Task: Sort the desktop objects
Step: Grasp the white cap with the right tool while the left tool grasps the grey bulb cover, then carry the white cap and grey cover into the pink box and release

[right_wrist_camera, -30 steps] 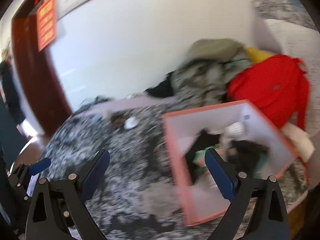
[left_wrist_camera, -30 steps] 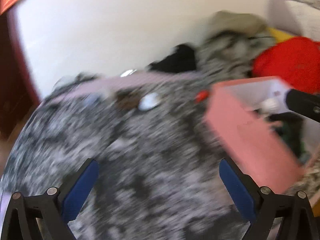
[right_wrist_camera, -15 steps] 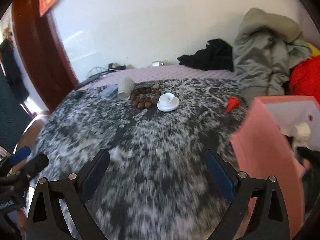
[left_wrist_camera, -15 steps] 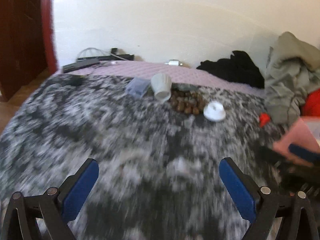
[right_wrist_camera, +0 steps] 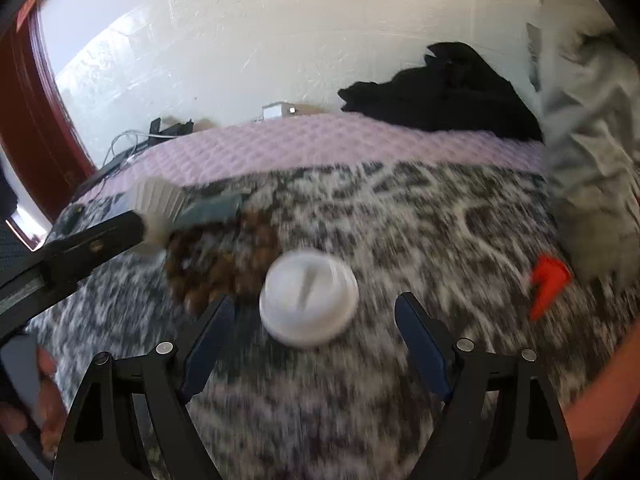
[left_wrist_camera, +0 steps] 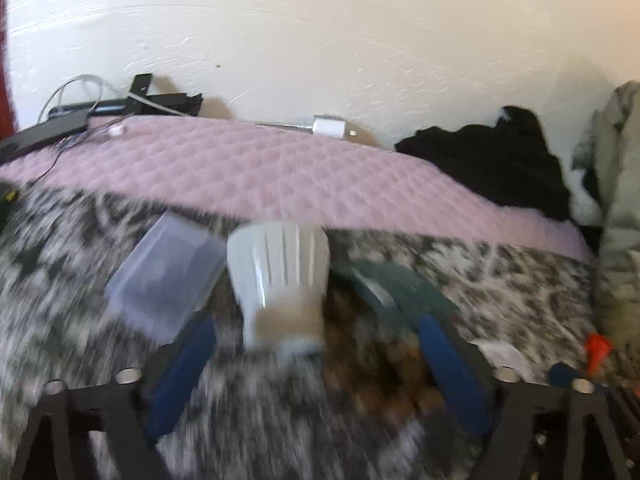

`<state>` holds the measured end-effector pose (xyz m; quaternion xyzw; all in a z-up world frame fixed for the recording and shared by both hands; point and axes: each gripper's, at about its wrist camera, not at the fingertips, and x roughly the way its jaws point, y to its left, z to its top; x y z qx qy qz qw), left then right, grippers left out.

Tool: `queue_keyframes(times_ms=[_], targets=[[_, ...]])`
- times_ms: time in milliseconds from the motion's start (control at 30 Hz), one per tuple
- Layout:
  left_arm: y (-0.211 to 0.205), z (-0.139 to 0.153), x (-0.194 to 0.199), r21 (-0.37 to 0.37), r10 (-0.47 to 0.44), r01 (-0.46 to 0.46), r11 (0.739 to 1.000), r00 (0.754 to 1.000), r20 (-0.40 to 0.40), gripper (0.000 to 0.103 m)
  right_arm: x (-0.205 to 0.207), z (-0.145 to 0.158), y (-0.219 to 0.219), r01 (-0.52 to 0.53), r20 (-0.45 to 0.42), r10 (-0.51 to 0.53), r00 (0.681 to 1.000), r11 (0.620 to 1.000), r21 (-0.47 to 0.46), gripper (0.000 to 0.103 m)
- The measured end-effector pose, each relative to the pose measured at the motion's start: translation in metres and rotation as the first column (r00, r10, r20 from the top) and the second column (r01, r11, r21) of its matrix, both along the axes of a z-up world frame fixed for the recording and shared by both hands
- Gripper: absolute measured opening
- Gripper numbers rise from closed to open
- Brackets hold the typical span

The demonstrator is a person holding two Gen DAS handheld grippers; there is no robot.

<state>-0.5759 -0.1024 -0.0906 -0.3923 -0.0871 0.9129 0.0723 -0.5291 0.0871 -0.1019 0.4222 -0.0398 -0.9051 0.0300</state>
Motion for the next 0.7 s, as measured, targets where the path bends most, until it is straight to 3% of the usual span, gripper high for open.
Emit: queue_keyframes(times_ms=[100, 167, 233, 300, 433, 600, 700], targets=[[0.004, -0.022, -0.027, -0.043, 0.003, 0.0, 0.999, 0.998, 0.057, 0.05, -0.024, -0.014, -0.011, -0.023, 0.017, 0.022, 1.0, 0.999, 0.035, 0.08], [0.002, -0.025, -0.024, -0.025, 0.003, -0.002, 1.0, 0.999, 0.048, 0.049, -0.027, -0.018, -0.012, -0.046, 0.018, 0.046, 0.999, 0.998, 0.038, 0.054], [0.002, -0.014, -0.002, -0.016, 0.021, -0.02, 1.0, 0.999, 0.03, 0.049, -0.023, -0.016, -0.01, -0.041, -0.001, 0.042, 0.999, 0.997, 0.059, 0.055], [0.001, 0.001, 0.026, -0.004, 0.035, -0.035, 0.999, 0.999, 0.01, 0.049, -0.003, -0.004, 0.0, -0.043, -0.017, 0.043, 0.999, 0.999, 0.001, 0.055], [0.008, 0.04, 0.123, -0.036, 0.043, -0.044, 0.998, 0.998, -0.043, 0.049, 0.065, 0.028, 0.016, -0.052, -0.051, 0.05, 0.997, 0.997, -0.047, 0.055], [0.016, 0.075, 0.277, -0.051, 0.059, -0.062, 0.997, 0.996, -0.065, 0.049, 0.183, 0.07, 0.026, -0.098, -0.071, 0.092, 0.993, 0.992, -0.082, 0.055], [0.026, 0.091, 0.351, -0.057, 0.039, -0.044, 0.997, 0.995, -0.089, 0.049, 0.258, 0.096, 0.027, -0.141, -0.099, 0.133, 0.986, 0.986, -0.087, 0.055]])
